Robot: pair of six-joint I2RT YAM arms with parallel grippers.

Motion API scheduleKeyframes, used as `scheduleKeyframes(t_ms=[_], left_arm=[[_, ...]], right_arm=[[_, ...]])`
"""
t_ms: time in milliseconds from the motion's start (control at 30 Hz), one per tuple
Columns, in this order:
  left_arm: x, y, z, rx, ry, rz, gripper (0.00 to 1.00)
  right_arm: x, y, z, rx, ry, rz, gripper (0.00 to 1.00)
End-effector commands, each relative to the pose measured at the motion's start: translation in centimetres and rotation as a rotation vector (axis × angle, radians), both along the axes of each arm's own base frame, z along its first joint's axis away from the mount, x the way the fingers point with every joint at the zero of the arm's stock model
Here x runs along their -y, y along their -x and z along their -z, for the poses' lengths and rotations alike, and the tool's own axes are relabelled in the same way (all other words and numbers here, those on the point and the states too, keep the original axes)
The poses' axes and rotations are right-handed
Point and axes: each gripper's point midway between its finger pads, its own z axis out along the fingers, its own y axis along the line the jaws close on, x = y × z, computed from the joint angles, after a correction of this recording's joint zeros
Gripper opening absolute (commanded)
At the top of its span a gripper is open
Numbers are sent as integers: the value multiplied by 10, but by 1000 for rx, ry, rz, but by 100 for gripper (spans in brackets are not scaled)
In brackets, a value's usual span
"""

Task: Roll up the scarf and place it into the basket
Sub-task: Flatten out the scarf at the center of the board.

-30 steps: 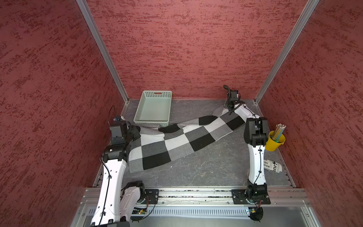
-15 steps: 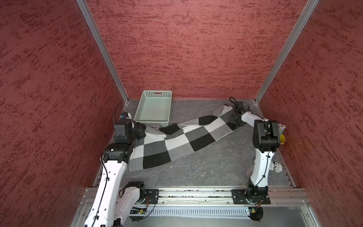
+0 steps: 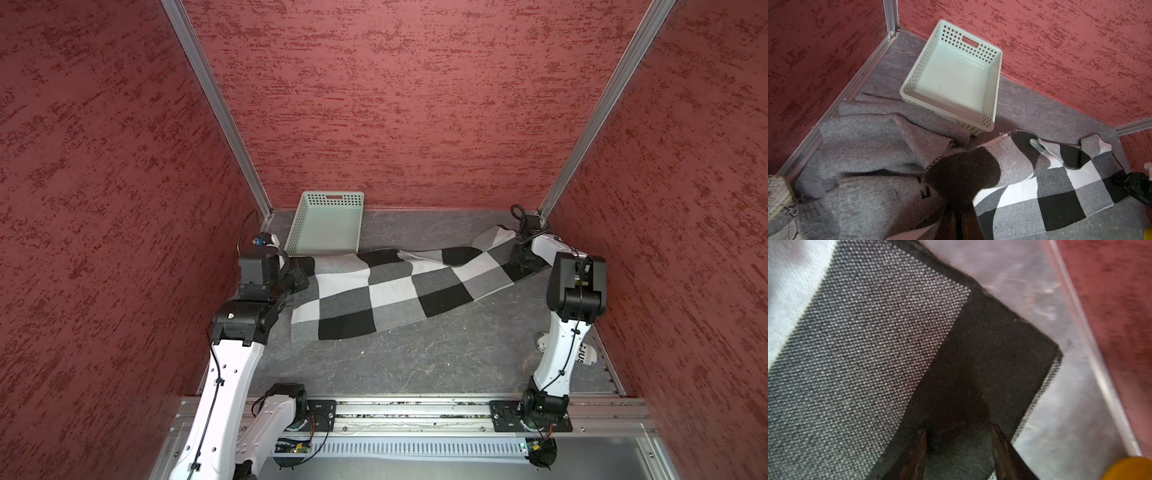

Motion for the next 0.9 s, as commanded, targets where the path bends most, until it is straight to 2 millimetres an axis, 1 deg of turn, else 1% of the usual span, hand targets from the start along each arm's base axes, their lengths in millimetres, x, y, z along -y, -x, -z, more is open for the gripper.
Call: scheduleKeyframes(t_ms=[0,67,133,200,267,367,467,533,633,733,867], left_arm=[[12,-5,4,-2,43,36,0],[21,-6,13,-21,69,55,0],[33,-4,25,-43,95,77,0],[39,-1,39,-80,105,83,0],[44,4,55,-119,108,88,0],[45,12,77,-181,108,76,0],[43,18,91,-225,109,65,0],[41,18,96,-238,99,55,0],[39,17,101,-238,93,43,0],[40,15,104,-239,96,42,0],[40,14,107,-243,95,37,0]], right_arm=[[24,60,37,-266,25,38,51],[36,62,34,-268,37,66,50],[41,61,24,-254,43,78,49],[35,53,16,-213,10,73,49],[27,46,2,-173,13,63,49],[11,32,-22,-108,51,43,54],[-14,12,-44,-21,62,14,58],[-43,-7,-57,45,61,-37,59],[-80,-38,-71,119,79,-106,59],[-98,-66,-79,161,103,-127,60],[-103,-96,-70,146,101,-134,59]])
